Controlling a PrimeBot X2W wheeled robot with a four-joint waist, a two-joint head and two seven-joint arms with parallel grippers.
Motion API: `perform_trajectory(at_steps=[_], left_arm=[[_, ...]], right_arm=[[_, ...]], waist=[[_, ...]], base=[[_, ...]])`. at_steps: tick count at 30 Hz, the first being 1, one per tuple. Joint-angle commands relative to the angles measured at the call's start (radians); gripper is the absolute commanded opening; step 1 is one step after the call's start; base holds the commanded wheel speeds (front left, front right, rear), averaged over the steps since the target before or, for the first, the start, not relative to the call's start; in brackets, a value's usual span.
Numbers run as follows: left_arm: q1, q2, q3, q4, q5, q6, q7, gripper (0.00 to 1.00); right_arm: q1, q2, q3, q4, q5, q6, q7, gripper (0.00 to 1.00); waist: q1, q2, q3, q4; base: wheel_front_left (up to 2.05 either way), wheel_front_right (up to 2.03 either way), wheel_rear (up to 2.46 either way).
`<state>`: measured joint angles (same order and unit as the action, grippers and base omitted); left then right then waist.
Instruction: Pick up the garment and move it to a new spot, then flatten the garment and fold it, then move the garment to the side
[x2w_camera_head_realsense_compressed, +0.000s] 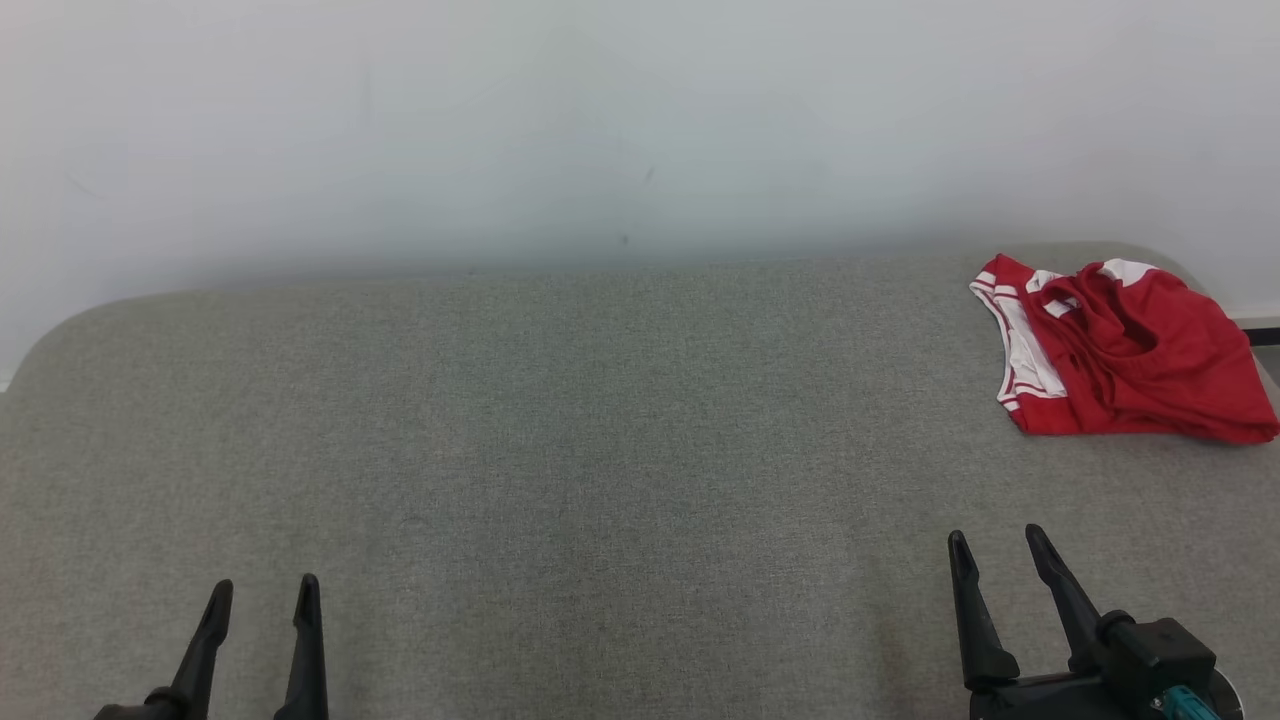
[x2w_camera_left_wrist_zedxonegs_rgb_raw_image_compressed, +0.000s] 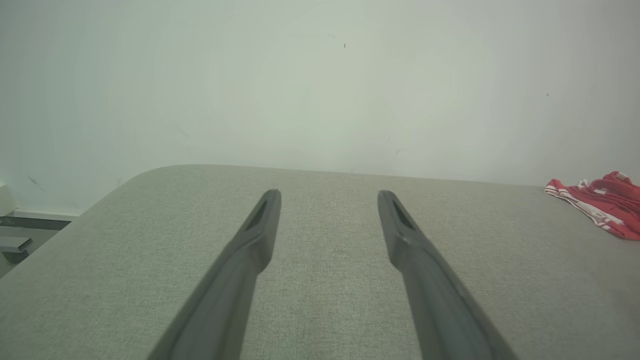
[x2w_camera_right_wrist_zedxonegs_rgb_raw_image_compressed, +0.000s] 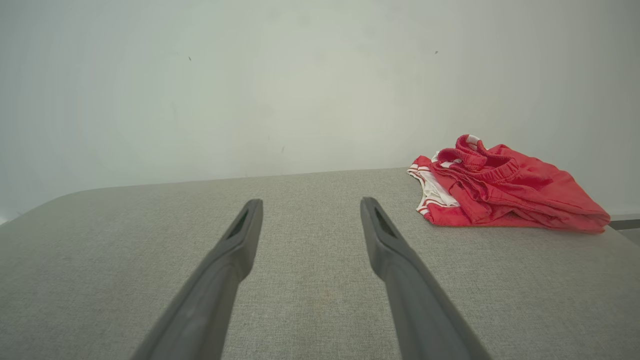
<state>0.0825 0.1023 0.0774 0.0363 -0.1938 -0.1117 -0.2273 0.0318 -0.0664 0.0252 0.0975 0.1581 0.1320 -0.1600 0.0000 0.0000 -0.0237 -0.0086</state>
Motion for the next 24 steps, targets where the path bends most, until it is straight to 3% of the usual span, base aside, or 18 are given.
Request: perform_trajectory(at_steps=[1, 3, 4, 8, 24], left_arm=[[-0.001, 0.006, 0.002, -0.005, -0.005, 0.007, 0.002, 1.00], [0.000, 0.008, 0.003, -0.007, 0.000, 0.013, 0.003, 1.00], [0.000, 0.004, 0.002, 0.000, 0.000, 0.012, 0.000, 0.00], [0.008, -0.007, 0.000, 0.040, -0.009, 0.011, 0.007, 0.00], [-0.035, -0.016, 0.009, 0.074, -0.289, 0.005, 0.075, 0.00]], right_arm=[[0.004, 0.004, 0.002, 0.002, -0.007, -0.003, -0.005, 1.00], [0.002, 0.004, 0.004, 0.002, -0.007, -0.003, -0.004, 1.00], [0.000, 0.001, 0.004, 0.003, 0.001, 0.000, 0.000, 0.00], [0.017, 0.001, 0.006, 0.038, 0.011, 0.000, 0.003, 0.00], [-0.015, -0.003, -0.015, 0.058, 0.306, 0.000, 0.050, 0.00]], waist=[[0.0000, 0.0000, 0.000, 0.000], [0.0000, 0.0000, 0.001, 0.000], [0.0000, 0.0000, 0.001, 0.000], [0.0000, 0.0000, 0.001, 0.000], [0.0000, 0.0000, 0.004, 0.001]], base=[[0.00, 0.00, 0.00], [0.00, 0.00, 0.00], [0.00, 0.00, 0.00], [0.00, 0.00, 0.00], [0.00, 0.00, 0.00]])
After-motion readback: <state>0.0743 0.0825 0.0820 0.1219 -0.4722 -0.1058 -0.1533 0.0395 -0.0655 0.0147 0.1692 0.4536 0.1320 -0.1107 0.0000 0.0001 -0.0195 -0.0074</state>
